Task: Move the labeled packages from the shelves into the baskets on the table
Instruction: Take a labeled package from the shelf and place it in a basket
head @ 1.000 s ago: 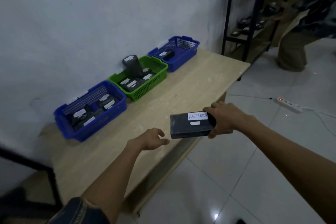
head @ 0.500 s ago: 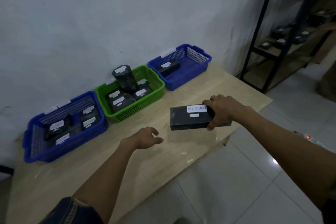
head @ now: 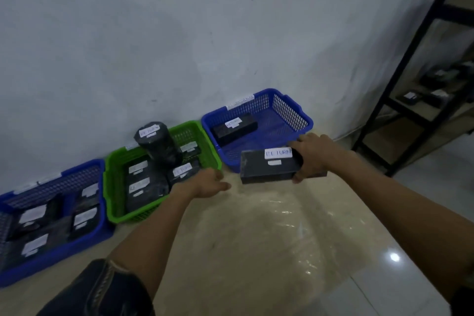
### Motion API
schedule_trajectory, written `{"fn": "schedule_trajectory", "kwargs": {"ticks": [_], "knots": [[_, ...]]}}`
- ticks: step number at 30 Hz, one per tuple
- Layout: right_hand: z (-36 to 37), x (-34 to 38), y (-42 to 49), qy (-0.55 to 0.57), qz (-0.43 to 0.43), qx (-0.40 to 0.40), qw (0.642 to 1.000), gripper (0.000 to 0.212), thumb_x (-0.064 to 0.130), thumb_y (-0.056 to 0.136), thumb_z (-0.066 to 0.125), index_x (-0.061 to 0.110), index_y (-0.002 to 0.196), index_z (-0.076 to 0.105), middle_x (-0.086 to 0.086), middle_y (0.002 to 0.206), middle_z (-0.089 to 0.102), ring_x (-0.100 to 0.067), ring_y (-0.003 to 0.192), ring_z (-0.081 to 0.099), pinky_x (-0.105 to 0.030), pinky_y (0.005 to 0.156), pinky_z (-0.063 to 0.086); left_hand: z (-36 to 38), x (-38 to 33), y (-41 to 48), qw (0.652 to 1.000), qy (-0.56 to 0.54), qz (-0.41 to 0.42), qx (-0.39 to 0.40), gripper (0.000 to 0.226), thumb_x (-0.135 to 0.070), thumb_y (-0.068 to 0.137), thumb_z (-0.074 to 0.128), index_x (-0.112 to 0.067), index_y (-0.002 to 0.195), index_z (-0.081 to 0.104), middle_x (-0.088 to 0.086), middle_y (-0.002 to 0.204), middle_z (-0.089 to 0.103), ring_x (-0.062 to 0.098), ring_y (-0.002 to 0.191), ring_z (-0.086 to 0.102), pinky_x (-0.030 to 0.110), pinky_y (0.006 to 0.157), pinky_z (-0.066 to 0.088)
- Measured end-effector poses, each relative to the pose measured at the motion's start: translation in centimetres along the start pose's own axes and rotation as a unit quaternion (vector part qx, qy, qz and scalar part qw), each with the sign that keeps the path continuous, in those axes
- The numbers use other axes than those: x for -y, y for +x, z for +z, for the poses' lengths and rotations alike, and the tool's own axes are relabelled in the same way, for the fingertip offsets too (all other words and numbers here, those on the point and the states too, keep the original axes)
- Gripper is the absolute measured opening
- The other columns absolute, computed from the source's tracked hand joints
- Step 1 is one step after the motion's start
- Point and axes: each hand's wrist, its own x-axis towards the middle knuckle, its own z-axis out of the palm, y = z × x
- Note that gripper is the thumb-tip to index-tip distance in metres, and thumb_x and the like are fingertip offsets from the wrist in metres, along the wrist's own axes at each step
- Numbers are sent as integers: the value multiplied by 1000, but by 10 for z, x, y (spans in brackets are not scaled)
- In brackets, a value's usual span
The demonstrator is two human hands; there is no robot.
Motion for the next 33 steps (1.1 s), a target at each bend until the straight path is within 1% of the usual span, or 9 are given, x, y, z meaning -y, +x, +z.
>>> {"fn": "schedule_trajectory", "kwargs": {"ticks": [5,8,10,13,16,22,28,31,33], "knots": [[-10,-38,57,-9,-36,15,999,98,69,64,70,25,143,30,-3,136,44,-23,124,43,-39,101,40,-29,-18,40,1000,-16,-7,-14,28,-34,88,64,-12,105,69,5,104,69,23,98,65,31,81,48],[-21,-60,94,-32,-72,25,997,101,69,65,70,24,145,27,-5,139,42,-25,127,41,-41,103,38,-40,-31,56,995,-55,-51,-61,44,-38,89,65,-8,120,62,6,114,64,21,106,60,29,90,44],[-28,-74,119,-39,-100,27,994,101,69,64,70,24,145,28,-4,139,42,-25,127,41,-42,104,38,-43,-34,68,992,-67,-73,-78,46,-42,88,65,-10,122,62,7,119,64,22,109,60,30,94,46],[-35,-94,155,-41,-132,36,990,103,69,63,71,23,145,29,-5,140,41,-26,129,39,-43,105,37,-45,-43,83,991,-74,-95,-60,37,-41,89,63,-11,111,66,9,108,68,23,101,63,32,86,48],[-37,-100,184,-44,-164,44,984,108,71,61,71,22,146,26,-7,142,38,-27,131,38,-45,106,37,-45,-48,92,985,-99,-120,-78,34,-41,89,63,-14,110,65,7,102,65,21,95,61,29,79,46],[-26,-91,227,-66,-201,71,975,109,72,60,71,22,146,27,-8,141,39,-28,130,38,-45,106,37,-43,-39,100,975,-129,-159,-88,44,-40,90,63,-11,122,60,9,116,63,22,104,59,27,82,44],[-2,-67,251,-79,-200,84,973,112,69,60,72,23,149,21,-8,144,35,-30,133,32,-51,108,31,-35,-24,111,950,-161,-171,-205,42,-29,91,64,-7,126,59,12,121,63,24,108,60,35,95,49],[12,-56,258,-82,-194,80,974,114,69,60,73,22,149,20,-9,145,34,-30,133,32,-52,108,28,-22,-17,119,952,-103,-141,-252,41,-25,90,63,-6,126,58,14,121,56,27,115,51,34,97,42],[22,-49,261,-74,-190,79,976,115,68,60,73,21,149,20,-10,145,33,-30,134,31,-52,108,28,-13,-12,124,951,-63,-123,-275,44,-25,88,63,-6,128,56,15,122,51,29,117,44,39,99,41]]}}
